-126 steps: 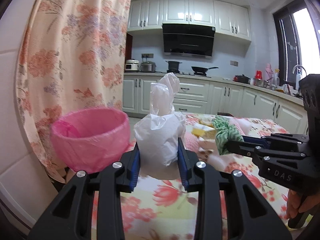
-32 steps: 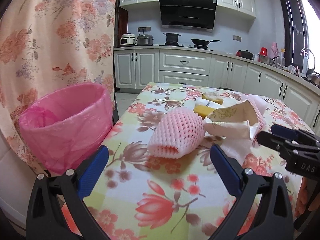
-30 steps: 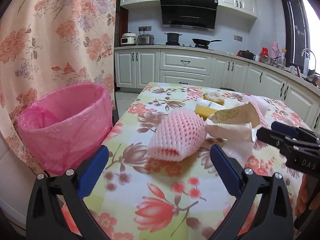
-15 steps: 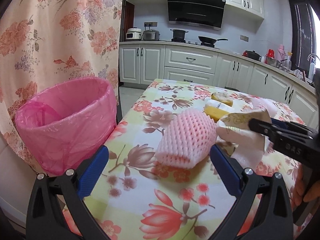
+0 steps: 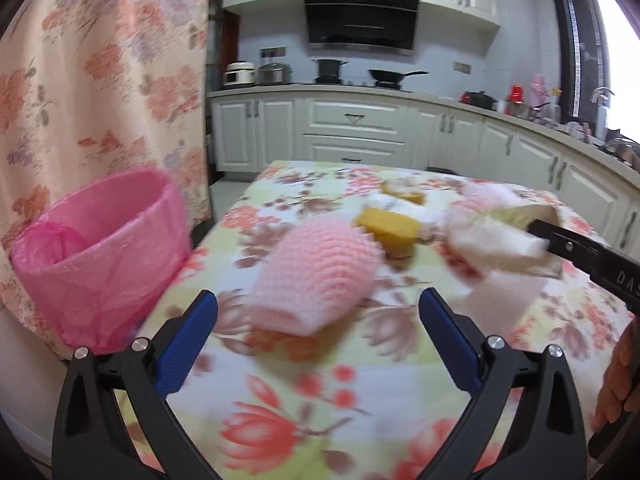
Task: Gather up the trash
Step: 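Grasp the printed paper packet with the right tool while the left tool grasps the white foam sheet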
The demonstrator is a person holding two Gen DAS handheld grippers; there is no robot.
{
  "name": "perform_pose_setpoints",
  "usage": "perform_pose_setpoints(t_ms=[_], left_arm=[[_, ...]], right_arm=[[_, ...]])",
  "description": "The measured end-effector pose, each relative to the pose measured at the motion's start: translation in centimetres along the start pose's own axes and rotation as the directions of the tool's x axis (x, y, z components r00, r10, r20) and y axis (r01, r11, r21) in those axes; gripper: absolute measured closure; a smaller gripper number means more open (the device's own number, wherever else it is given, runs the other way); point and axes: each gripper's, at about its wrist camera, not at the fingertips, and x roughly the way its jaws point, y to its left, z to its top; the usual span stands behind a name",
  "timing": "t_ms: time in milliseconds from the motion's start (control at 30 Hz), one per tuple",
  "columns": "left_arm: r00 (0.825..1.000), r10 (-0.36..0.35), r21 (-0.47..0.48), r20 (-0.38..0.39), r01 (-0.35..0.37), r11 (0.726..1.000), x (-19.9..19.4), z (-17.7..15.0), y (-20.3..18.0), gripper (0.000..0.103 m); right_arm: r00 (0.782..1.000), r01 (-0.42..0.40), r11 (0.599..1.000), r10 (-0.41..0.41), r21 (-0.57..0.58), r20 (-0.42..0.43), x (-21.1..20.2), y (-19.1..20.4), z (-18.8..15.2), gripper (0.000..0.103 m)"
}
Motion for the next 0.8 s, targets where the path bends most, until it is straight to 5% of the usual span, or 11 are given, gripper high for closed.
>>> perform_pose_setpoints(t_ms=[233, 533, 667, 800], left_arm=[[0.998, -0.059, 0.066, 0.002, 0.058, 0.996, -0.3, -0.5, -3.9, 0.006], [0.989, -0.144, 0.111, -0.022, 0.145, 0.983, 0.3, -0.7, -8.1, 0.006], [0.984, -0.178, 0.155, -0.027, 0.180, 0.971, 0.3, -0.9, -10.4, 0.006], [0.977, -0.209, 0.173, -0.034, 0.211, 0.962, 0.3, -1.1, -12.0, 0.006]], right_arm=[[0.999, 0.048, 0.999, -0.048, 0.006, 0.024, -2.9, -1.7, -0.7, 0.088], [0.981, 0.094, 0.990, -0.110, 0.101, 0.161, -7.9, -5.3, -1.6, 0.088], [0.982, 0.123, 0.987, -0.136, 0.102, 0.130, -8.1, -6.2, -2.3, 0.088], [0.962, 0.163, 0.976, -0.191, 0.147, 0.197, -10.3, -7.3, -2.7, 0.088]])
